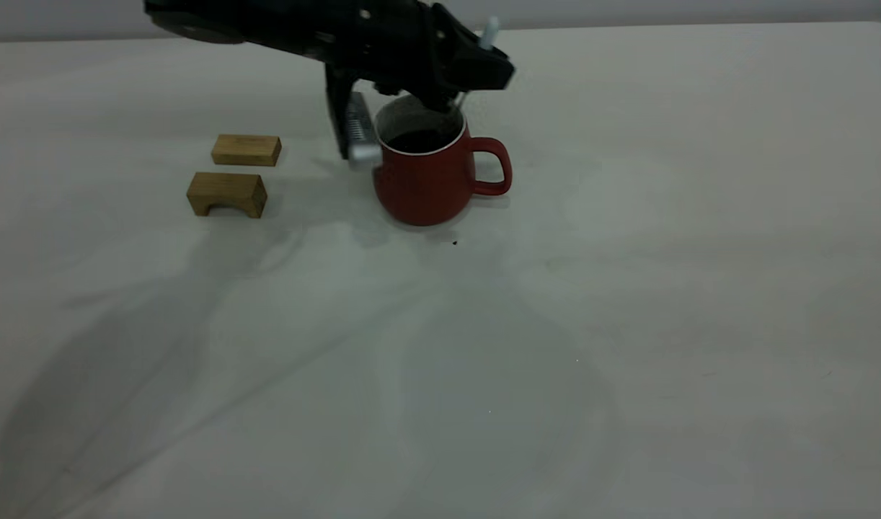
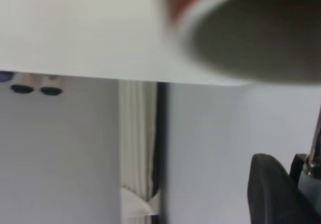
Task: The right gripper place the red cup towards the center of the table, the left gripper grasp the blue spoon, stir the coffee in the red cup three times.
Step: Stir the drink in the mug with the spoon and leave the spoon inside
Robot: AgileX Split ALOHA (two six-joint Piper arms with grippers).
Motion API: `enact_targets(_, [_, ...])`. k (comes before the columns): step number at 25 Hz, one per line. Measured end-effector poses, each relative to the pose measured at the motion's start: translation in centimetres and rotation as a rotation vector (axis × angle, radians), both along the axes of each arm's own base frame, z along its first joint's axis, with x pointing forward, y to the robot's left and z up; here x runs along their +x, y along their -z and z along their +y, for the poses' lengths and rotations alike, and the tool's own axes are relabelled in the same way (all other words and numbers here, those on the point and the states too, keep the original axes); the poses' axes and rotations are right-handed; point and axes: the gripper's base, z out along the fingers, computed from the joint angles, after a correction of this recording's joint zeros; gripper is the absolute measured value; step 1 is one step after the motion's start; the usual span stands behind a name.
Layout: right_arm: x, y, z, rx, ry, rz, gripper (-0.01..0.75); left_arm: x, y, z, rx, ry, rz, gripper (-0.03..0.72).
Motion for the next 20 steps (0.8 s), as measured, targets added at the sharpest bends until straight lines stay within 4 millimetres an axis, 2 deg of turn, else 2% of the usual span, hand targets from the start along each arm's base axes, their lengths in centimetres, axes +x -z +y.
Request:
enact_targets(4, [0.0, 0.0, 0.0, 0.0, 0.0, 0.0, 0.572, -0.6, 0.0, 0.1, -0.011, 0.06, 0.05, 0.106])
enact_targets(10, [0.0, 0.0, 0.0, 0.0, 0.0, 0.0, 0.572, -0.3, 0.0, 2.9, 0.025, 0.064, 0.163, 0.106])
enact_targets(15, [0.0, 0.0, 0.0, 0.0, 0.0, 0.0, 0.572, 0.7, 0.0, 4.3, 0.077, 0.005, 0.09, 0.106])
enact_targets(20, [0.0, 0.0, 0.0, 0.0, 0.0, 0.0, 0.572, 1.2, -0.1, 4.2, 0.098, 0.012, -0.026, 0.106])
